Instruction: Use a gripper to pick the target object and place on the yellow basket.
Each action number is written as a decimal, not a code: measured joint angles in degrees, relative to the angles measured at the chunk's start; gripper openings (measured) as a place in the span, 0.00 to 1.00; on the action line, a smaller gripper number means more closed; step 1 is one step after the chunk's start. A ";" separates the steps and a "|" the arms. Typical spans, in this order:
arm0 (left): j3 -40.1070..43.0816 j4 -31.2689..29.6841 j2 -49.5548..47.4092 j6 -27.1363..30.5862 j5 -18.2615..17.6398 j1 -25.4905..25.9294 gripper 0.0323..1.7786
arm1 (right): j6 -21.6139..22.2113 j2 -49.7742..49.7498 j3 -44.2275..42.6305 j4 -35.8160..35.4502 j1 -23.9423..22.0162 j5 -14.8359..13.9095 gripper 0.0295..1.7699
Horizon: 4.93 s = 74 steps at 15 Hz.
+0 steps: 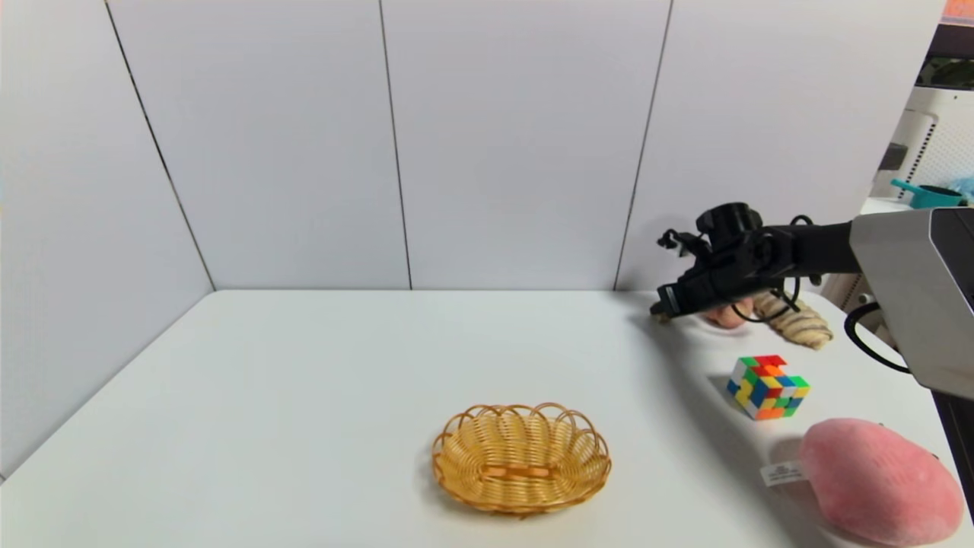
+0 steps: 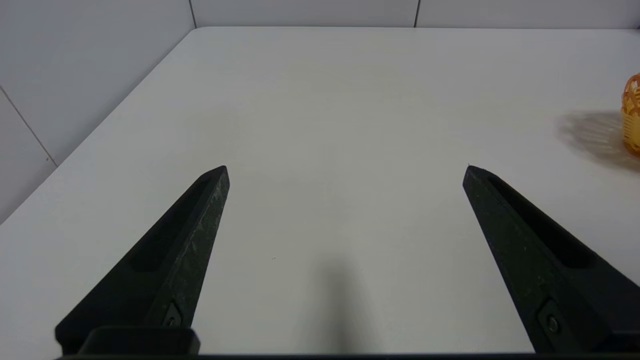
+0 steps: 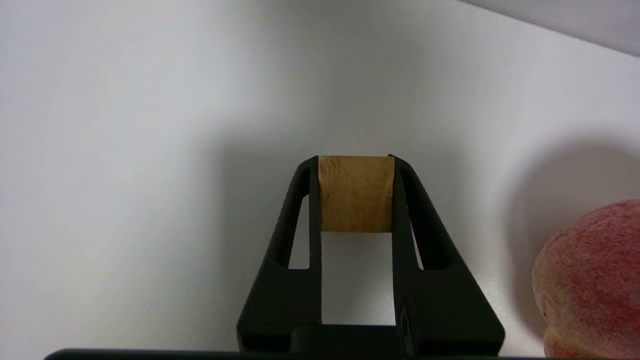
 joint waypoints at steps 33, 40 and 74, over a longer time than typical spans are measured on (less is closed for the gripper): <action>0.00 -0.05 0.00 0.00 0.02 0.00 0.95 | 4.00 -40.96 49.66 -14.76 42.08 1.40 0.21; 0.00 -0.02 0.00 0.02 0.02 0.00 0.95 | 3.44 -36.55 47.56 -14.91 42.14 1.45 0.57; 0.00 0.00 0.00 0.02 0.02 0.00 0.95 | 8.52 -130.29 109.20 -24.82 -0.39 -15.15 0.96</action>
